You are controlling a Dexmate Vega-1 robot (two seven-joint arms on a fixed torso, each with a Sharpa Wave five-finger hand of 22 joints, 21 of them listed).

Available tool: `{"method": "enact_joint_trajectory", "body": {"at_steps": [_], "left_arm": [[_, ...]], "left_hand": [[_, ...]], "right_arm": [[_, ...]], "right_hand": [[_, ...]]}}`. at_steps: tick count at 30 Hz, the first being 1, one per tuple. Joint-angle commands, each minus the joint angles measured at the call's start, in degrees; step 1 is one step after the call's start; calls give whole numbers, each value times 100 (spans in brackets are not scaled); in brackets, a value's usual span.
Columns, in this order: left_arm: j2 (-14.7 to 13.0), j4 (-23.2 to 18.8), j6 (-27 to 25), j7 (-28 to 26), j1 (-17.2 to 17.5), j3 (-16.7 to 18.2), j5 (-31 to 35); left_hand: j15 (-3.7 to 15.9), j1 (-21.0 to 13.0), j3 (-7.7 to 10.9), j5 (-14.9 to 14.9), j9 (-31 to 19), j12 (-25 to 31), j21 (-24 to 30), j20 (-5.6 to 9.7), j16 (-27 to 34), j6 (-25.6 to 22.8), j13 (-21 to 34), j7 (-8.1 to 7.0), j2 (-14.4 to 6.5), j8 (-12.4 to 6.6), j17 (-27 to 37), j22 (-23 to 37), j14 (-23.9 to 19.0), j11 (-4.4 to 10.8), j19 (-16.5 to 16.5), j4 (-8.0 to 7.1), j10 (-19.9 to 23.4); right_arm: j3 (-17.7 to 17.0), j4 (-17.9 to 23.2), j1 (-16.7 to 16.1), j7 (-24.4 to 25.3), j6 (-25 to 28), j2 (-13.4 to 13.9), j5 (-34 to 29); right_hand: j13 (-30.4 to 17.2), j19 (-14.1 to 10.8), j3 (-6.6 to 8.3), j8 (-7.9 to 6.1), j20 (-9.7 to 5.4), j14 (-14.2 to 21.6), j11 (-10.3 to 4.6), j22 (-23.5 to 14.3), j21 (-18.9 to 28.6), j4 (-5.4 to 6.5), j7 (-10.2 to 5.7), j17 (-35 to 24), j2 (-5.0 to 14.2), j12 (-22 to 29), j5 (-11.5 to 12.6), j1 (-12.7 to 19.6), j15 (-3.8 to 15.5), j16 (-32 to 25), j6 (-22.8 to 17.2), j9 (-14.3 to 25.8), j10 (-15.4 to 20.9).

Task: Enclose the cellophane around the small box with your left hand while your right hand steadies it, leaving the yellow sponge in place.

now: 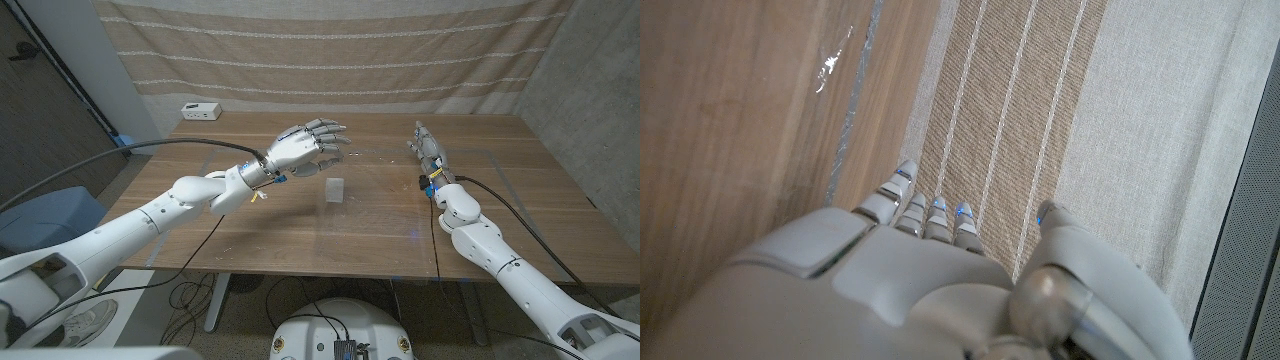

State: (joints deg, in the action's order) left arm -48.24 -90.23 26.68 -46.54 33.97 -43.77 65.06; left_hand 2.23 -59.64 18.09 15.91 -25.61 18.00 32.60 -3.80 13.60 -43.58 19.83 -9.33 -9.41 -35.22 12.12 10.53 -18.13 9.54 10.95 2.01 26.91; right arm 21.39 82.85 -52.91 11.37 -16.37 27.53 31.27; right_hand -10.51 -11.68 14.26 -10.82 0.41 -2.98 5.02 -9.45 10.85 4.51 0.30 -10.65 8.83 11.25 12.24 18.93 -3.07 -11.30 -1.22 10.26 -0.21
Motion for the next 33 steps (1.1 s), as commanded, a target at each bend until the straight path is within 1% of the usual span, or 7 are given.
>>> {"method": "enact_joint_trajectory", "body": {"at_steps": [1,5,10,18,20,28,33], "left_arm": [[401,422,303,-79,-598,-486,214],[500,556,452,122,-810,-672,234],[626,816,893,434,-1124,-914,123],[833,1142,1442,439,-1593,-1317,391],[860,1186,1474,423,-1644,-1375,424],[1225,1726,1434,370,-1977,-1803,696],[1358,2020,1487,514,-2143,-2030,617]], "left_hand": [[697,-3,7,38,-189,9,41,-8,-20,-63,19,-15,43,-59,9,29,-36,11,47,-17,28],[702,-4,-6,49,-166,5,37,-4,-27,-115,31,-25,71,-79,5,28,-36,14,43,-8,34],[700,-14,-22,62,-130,-7,31,-14,-47,-212,44,-5,109,-111,-2,27,-11,0,39,12,27],[709,-41,-33,80,-75,-6,29,-14,-52,-256,60,40,142,-111,-9,27,-25,16,46,44,59],[709,-45,-34,83,-68,-4,29,-5,-52,-260,62,40,144,-110,-9,27,-27,15,48,47,66],[739,-75,-33,94,-5,-5,29,13,-53,-330,78,65,147,-114,-13,27,-47,27,59,74,95],[746,-125,-21,81,67,7,30,19,-54,-434,91,162,163,-119,-22,26,-79,35,74,124,156]], "right_arm": [[-124,108,-189,26,-105,81,61],[-166,117,-234,40,-131,85,95],[-214,103,-279,30,-180,103,125],[-281,80,-350,25,-224,108,199],[-288,82,-363,27,-229,115,198],[-348,110,-444,33,-267,151,231],[-378,140,-479,60,-255,170,243]], "right_hand": [[-27,-29,49,-5,32,42,25,-34,26,20,-3,-21,-26,5,-14,-12,-26,13,-44,27,41],[-27,-31,50,-5,29,44,29,-34,26,20,-2,-20,-29,6,-15,-15,-30,13,-44,27,45],[-27,-32,53,-5,33,43,24,-34,26,21,-1,-20,-31,4,-15,-19,-25,15,-47,27,44],[-27,-30,56,-5,32,47,23,-34,24,22,0,-20,-31,1,-16,-23,-24,14,-48,27,39],[-27,-31,57,-5,37,48,27,-34,24,22,3,-20,-33,4,-17,-25,-31,14,-47,27,48],[-27,-30,57,-4,45,50,31,-34,23,23,4,-20,-38,4,-18,-32,-34,15,-47,27,52],[-27,-28,56,-5,51,50,34,-34,22,24,0,-21,-44,3,-20,-38,-34,15,-53,27,52]]}}
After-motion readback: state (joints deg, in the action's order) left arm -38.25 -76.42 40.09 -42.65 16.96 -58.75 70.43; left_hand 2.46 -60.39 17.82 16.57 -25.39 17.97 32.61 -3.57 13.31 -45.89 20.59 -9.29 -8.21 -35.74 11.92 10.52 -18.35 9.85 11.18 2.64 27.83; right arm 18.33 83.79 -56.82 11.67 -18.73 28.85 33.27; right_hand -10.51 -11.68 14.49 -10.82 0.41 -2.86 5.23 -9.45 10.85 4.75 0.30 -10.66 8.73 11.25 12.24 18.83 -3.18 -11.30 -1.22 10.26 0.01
